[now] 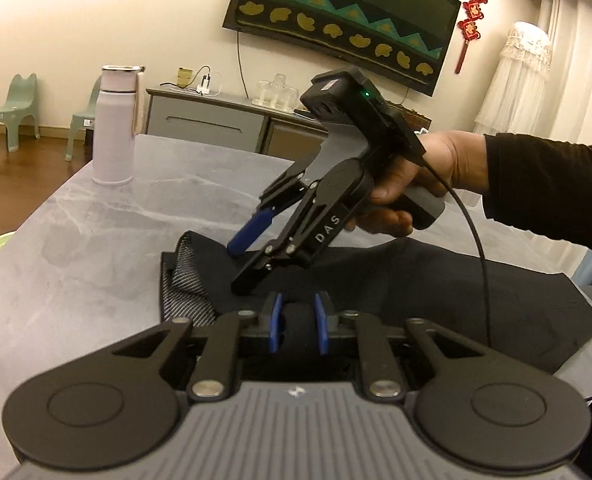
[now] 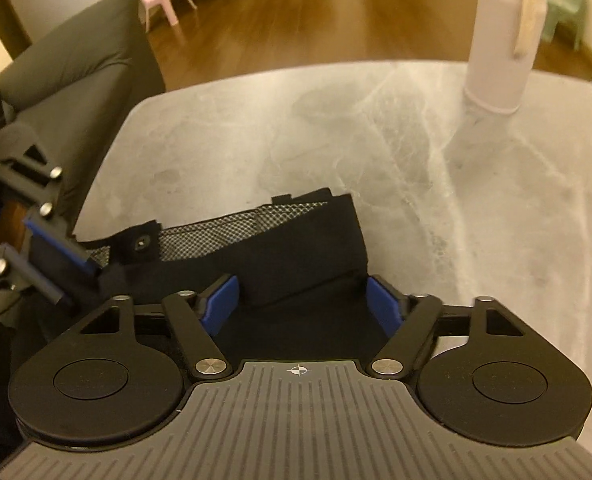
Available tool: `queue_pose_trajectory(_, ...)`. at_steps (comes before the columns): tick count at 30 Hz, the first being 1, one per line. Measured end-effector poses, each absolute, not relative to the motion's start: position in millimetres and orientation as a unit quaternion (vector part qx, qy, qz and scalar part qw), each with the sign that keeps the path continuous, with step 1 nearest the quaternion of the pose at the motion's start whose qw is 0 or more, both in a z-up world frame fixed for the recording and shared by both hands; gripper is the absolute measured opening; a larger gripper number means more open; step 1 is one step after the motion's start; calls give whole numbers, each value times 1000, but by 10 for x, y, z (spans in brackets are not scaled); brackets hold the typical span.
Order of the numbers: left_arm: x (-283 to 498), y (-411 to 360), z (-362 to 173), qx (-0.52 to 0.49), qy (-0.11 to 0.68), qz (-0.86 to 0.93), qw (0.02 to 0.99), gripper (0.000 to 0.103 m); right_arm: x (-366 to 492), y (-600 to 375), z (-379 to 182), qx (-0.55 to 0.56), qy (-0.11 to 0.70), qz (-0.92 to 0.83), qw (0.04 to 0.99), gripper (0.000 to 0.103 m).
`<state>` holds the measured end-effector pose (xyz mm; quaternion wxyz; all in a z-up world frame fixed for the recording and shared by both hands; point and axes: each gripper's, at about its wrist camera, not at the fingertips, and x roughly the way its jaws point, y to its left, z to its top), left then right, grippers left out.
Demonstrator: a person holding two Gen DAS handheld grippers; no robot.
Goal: Fold clothes
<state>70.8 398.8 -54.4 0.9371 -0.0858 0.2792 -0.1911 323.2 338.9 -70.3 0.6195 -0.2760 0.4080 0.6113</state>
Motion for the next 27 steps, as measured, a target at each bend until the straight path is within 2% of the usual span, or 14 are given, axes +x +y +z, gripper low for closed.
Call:
queue_pose_trajectory(4, 672, 4075, -554, -95, 279, -196, 935, 20, 3225, 3424, -705, -277, 396, 614, 624, 9)
queue_pose_trajectory(5, 672, 4078, -560, -93, 278, -196, 936, 20, 3224, 3433, -705, -277, 393, 614, 626, 5)
queue_pose_trajectory(7, 675, 4075, -576, -87, 277, -194, 937, 20, 3220, 3451, -706, -278, 387, 615, 628, 7)
queue_pose_trajectory(9, 662, 4058, -577, -79, 274, -191, 939, 19, 3217, 3468, -707, -278, 381, 616, 630, 29)
queue_pose_trajectory(10, 650, 4047, -573, -76, 272, -193, 940, 19, 3215, 3477, -708, -278, 378, 617, 632, 60)
queue_pose_trajectory(11, 638, 4041, -570, -76, 271, -194, 940, 19, 3214, 3486, -708, -278, 375, 617, 633, 77)
queue_pose_trajectory(13, 620, 4043, -577, -74, 271, -194, 940, 19, 3208, 3520, -736, -282, 377, 619, 628, 71)
queue_pose_trajectory(15, 605, 4059, -569, -72, 272, -192, 940, 20, 3206, 3534, -791, -292, 389, 623, 613, 49)
queue_pose_trajectory(16, 593, 4081, -553, -68, 268, -190, 942, 21, 3207, 3513, -774, -290, 388, 625, 613, 34)
queue_pose_trajectory(17, 580, 4105, -534, -64, 263, -188, 944, 24, 3200, 3471, -723, -286, 382, 629, 614, 6)
queue_pose_trajectory(19, 549, 4161, -479, -56, 250, -182, 949, 28, 3170, 3339, -547, -276, 362, 640, 619, 5)
queue_pose_trajectory(22, 512, 4293, -365, -51, 219, -164, 960, 53, 3064, 3083, -243, -262, 336, 660, 619, 4)
queue_pose_trajectory(25, 559, 4379, -263, -38, 196, -158, 967, 60, 2901, 2891, -13, -262, 313, 675, 614, 4)
queue_pose_trajectory(27, 666, 4380, -170, -21, 177, -167, 970, 70, 2777, 2788, 118, -266, 297, 684, 611, 4)
